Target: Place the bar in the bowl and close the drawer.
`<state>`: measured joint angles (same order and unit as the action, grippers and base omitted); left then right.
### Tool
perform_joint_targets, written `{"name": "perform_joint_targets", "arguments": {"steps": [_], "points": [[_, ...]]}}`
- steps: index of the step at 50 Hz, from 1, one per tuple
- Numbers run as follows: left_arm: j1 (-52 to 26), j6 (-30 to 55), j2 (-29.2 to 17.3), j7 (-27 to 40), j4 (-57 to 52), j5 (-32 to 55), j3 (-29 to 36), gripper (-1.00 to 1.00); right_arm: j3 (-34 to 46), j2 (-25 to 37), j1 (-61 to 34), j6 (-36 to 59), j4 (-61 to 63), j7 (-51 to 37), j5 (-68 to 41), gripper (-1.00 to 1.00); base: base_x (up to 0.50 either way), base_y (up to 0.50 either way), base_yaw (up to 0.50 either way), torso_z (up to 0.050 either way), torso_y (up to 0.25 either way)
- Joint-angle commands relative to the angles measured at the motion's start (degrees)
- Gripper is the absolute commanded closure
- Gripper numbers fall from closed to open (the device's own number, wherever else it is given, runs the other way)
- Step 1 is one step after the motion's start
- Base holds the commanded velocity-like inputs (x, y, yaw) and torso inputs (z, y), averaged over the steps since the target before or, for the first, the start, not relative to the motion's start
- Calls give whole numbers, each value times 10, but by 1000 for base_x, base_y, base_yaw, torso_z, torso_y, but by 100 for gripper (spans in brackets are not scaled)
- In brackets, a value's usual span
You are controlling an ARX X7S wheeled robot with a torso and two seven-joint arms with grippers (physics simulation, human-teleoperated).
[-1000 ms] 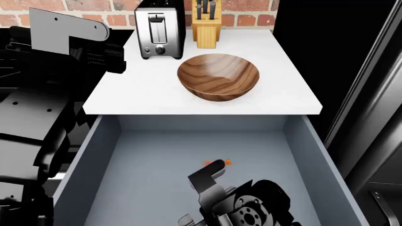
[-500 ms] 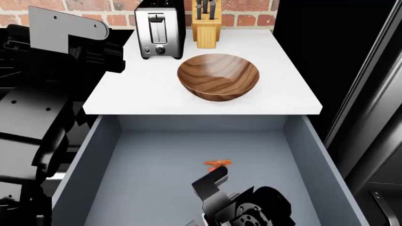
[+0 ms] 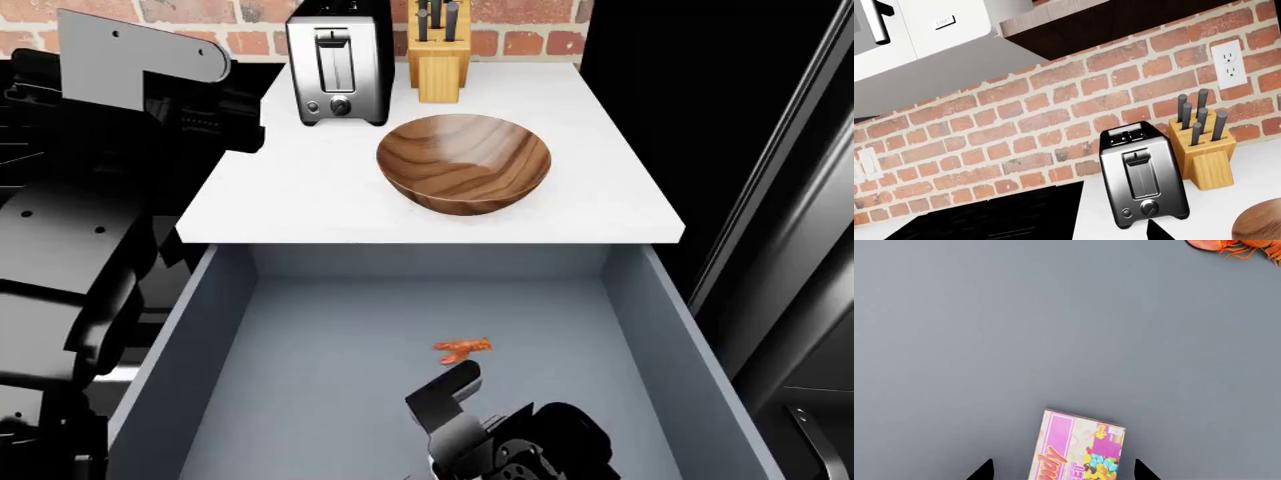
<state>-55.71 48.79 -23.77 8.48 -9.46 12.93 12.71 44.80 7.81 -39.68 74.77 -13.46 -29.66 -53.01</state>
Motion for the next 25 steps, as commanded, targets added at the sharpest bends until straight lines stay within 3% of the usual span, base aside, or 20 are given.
{"name": "perform_joint_targets", "arguments": {"steps": [1, 25], "points": [[0, 2, -2, 1, -3, 2, 0, -100, 16, 1, 2, -17, -14, 9, 5, -100, 0, 0, 0, 0, 0], [4, 1, -6, 3, -4, 3, 1, -100, 41, 0, 1, -54, -54, 28, 19, -100, 1, 1, 1, 0, 0]]}}
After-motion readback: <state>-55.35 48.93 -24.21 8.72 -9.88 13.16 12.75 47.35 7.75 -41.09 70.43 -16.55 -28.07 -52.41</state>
